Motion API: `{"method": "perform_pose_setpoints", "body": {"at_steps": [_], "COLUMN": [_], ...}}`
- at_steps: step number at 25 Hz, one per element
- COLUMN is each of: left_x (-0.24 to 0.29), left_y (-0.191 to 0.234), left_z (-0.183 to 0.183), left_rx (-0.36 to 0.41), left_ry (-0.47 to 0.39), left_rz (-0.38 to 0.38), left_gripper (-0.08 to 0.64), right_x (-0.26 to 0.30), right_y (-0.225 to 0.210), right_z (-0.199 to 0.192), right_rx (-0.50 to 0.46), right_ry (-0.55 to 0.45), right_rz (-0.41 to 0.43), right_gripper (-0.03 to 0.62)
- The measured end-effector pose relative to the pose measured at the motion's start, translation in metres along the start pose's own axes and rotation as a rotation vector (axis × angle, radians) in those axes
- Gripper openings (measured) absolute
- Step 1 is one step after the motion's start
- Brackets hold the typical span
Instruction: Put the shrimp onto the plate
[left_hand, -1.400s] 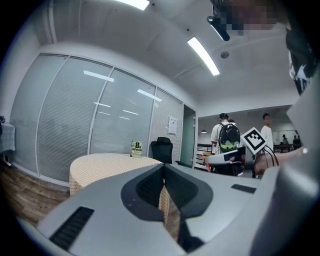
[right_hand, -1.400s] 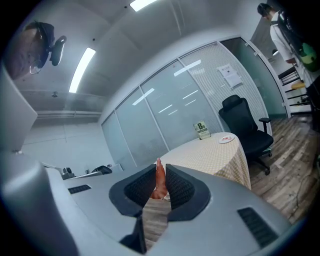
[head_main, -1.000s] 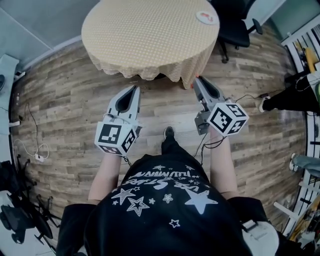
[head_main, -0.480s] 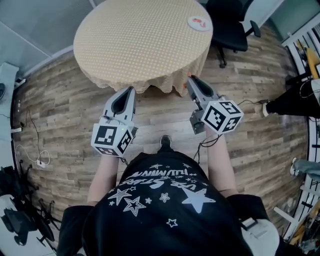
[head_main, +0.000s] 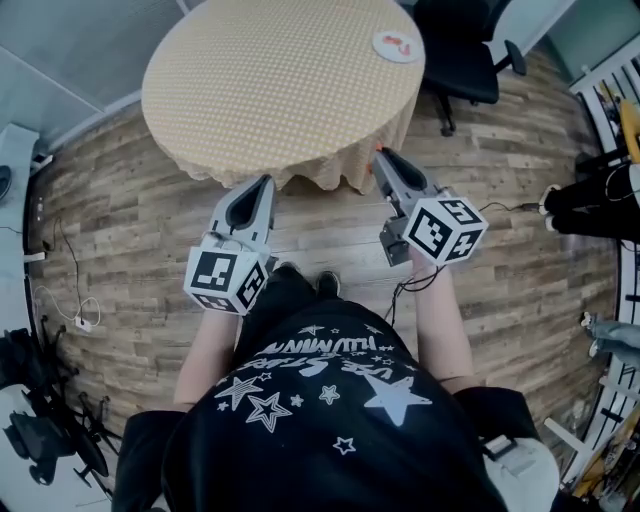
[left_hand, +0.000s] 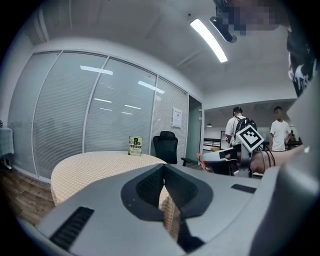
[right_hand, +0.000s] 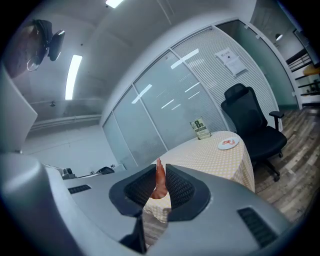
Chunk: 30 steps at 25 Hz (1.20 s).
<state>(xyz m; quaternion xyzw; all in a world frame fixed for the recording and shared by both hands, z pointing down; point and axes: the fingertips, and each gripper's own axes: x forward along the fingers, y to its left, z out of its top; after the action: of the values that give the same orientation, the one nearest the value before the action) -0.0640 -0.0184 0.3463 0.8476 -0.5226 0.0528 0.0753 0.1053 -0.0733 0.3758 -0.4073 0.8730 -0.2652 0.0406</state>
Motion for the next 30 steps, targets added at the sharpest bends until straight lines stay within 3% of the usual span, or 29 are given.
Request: {"method": "perform_pose_setpoints", "body": {"at_steps": [8, 15, 30], "left_x": [0.028, 0.076, 0.183], "left_y": [0.011, 0.028, 0.109], "left_z": [-0.004, 0.01, 0.026], "left_rx": [-0.008, -0.02, -0.049], "left_ry": [-0.011, -0.041, -0.021], "left_rz": [-0.044, -0.104, -0.151], "left_gripper": [0.009, 0.009, 0.009], "right_x": [0.007, 0.022, 0.121], "right_y": [-0.014, -0.042, -0.098], "right_z": [-0.003, 0.03, 0.074], "right_rx": [-0.001, -0.022, 0.006], "right_ry": [0.007, -0.023, -0.02], "right_rz": [-0.044, -0.123, -0.2], "right_gripper": [0.066, 0.066, 0.066]}}
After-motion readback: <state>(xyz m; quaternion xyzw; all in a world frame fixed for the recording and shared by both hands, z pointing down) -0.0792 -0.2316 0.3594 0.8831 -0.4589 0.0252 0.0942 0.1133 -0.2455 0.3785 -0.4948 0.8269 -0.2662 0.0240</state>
